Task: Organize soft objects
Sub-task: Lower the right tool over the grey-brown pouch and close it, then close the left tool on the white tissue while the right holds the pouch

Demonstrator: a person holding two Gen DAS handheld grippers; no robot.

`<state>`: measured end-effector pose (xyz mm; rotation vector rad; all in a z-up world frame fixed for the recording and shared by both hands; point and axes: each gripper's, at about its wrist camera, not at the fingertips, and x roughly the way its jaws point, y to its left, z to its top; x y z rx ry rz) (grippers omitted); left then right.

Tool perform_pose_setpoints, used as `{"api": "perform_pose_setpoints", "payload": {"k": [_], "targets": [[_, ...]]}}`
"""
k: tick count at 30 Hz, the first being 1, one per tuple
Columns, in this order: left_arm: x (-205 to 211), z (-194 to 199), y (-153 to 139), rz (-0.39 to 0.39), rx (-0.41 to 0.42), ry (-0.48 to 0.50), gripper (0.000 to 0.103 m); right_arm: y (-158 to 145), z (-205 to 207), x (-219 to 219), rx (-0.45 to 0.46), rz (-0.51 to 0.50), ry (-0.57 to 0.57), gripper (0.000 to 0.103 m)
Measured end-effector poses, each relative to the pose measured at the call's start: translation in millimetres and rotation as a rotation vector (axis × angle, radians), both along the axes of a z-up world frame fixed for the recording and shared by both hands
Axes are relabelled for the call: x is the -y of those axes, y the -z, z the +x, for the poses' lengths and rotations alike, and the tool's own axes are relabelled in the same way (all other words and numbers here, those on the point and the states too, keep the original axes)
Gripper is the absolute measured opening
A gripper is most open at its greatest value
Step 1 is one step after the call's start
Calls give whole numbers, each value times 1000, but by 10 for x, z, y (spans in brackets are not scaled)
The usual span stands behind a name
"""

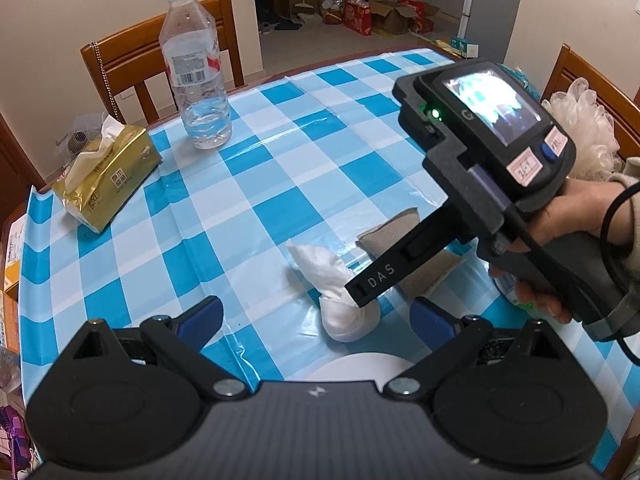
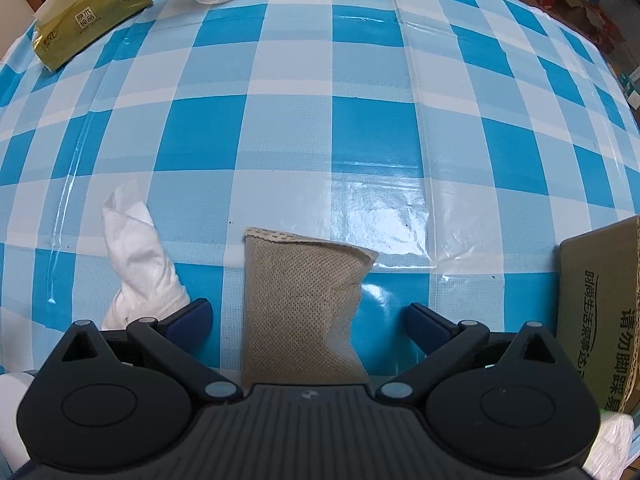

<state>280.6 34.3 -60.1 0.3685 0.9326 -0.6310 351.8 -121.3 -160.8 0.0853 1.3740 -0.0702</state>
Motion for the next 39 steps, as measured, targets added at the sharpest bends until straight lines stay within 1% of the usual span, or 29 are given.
{"api": "perform_pose_setpoints", "payload": {"k": [8, 15, 18, 23, 26, 28, 29, 31, 33, 35, 39], "targets": [[-30, 13, -9, -19, -3, -9, 99, -32, -76, 1, 30, -4, 11, 103], [-50, 26, -3, -28, -7, -17, 99, -50, -184, 4, 87, -13, 39, 103], [-55, 31, -1, -27, -8, -17, 99, -54, -188, 8, 89, -13, 31, 103], [-57, 35, 0, -18, -6, -16, 99, -67, -179, 2, 66, -10, 34, 102], [-57, 40, 0, -11, -5, -14, 99, -110, -195, -22, 74, -13, 30, 90], [-52, 40, 2, -6, -4, -10, 99, -151, -219, -39, 80, -14, 25, 75], [-47, 41, 4, -1, -4, -7, 99, -168, -228, -45, 80, -14, 22, 71], [-37, 46, 6, 5, -3, -4, 99, -195, -240, -56, 82, -14, 13, 57], [-27, 51, 9, 6, -6, 0, 99, -207, -239, -55, 81, -12, 3, 51], [-9, 56, 13, 8, -10, 6, 99, -221, -248, -39, 84, -6, 2, 48], [43, 76, 23, 14, -14, 23, 99, -263, -259, -6, 88, 13, -3, 39]]}}
